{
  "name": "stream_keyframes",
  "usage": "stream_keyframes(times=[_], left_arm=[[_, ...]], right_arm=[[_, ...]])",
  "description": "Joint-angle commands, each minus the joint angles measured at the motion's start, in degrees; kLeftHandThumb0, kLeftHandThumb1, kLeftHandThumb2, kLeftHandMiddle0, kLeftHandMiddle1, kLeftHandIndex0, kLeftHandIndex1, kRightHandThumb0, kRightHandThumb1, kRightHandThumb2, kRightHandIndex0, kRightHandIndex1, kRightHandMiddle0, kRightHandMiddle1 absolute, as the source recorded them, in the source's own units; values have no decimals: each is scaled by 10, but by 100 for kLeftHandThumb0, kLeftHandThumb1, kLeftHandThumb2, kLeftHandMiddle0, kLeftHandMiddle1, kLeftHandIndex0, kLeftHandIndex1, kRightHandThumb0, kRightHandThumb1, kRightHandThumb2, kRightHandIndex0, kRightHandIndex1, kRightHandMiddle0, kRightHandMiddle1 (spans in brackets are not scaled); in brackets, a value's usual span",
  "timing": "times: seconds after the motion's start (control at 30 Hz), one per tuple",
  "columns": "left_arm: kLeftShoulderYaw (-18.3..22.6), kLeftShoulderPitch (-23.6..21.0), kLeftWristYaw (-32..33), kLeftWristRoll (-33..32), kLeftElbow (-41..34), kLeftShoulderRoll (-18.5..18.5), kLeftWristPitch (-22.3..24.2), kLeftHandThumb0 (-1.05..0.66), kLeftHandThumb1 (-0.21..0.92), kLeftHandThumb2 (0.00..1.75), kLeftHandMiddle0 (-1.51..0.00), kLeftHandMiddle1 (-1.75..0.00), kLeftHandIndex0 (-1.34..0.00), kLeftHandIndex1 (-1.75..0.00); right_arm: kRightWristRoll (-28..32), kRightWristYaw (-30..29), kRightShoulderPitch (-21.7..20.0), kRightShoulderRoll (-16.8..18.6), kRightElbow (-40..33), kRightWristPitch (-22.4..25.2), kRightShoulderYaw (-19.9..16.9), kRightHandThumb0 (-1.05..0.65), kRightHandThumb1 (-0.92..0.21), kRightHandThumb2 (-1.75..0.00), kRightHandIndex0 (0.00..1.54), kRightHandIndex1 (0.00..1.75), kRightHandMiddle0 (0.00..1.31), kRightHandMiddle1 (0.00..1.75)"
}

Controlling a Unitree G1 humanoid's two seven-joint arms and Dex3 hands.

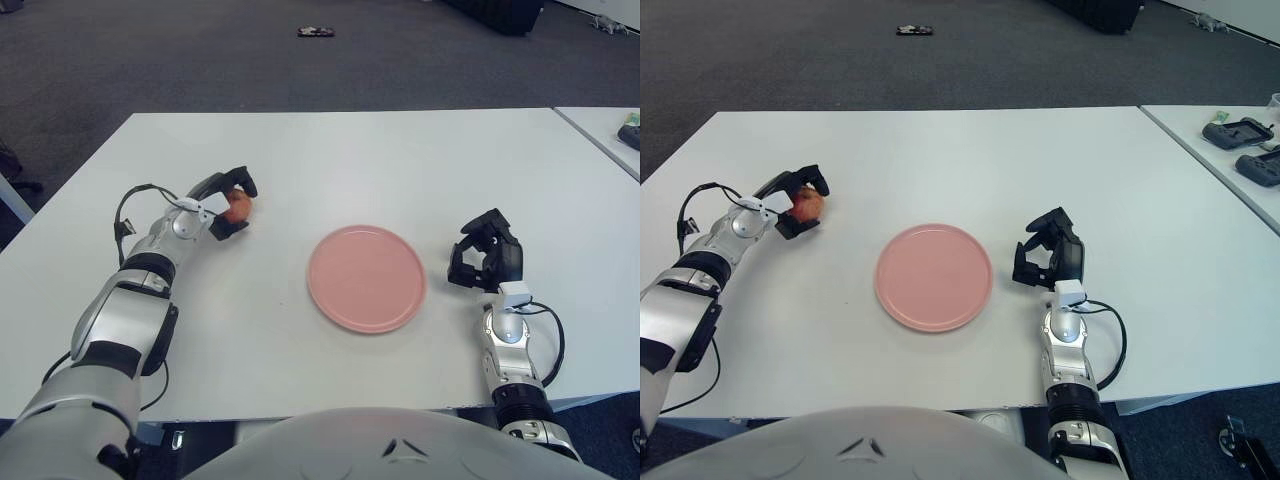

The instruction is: Put the apple into the plate.

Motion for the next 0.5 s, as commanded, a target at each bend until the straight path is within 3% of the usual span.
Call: stream_keyframes(times=[0.0, 0.47], left_arm=[[28, -1, -16, -40, -54, -12, -23, 0, 8, 155, -85, -161, -56, -175], [39, 54, -46, -71, -227, -52, -41, 0, 6, 158, -84, -165, -57, -175]], right_arm=[[-5, -1, 10, 6, 27, -10, 2, -1, -16, -152, 73, 175, 49, 175], [-21, -10, 9, 0, 17, 45, 3, -1, -20, -147, 70, 174, 46, 175]])
